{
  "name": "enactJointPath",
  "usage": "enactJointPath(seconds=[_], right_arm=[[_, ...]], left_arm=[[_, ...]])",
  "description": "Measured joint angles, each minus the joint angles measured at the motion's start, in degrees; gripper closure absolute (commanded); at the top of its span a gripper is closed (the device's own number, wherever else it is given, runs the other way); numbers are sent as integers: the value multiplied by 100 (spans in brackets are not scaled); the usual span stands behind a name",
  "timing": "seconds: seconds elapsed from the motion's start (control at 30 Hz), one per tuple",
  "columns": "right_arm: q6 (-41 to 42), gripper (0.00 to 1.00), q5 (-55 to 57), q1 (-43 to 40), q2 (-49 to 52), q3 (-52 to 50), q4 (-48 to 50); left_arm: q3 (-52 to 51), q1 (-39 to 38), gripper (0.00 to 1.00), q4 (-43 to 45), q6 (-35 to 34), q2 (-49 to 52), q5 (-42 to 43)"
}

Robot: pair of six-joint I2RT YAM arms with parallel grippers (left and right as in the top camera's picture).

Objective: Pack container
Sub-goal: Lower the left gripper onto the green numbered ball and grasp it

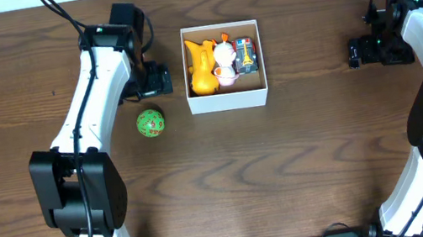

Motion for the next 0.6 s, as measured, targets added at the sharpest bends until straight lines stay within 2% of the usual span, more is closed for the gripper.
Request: enactJointPath(seconds=[0.2, 0.6], right_arm=[[0, 1, 0, 0, 0, 0, 0], [0, 1, 0, 0, 0, 0, -2]], left_arm=[[-581, 26, 2, 225, 448, 0, 225], [-1198, 33, 2, 603, 632, 0, 260]])
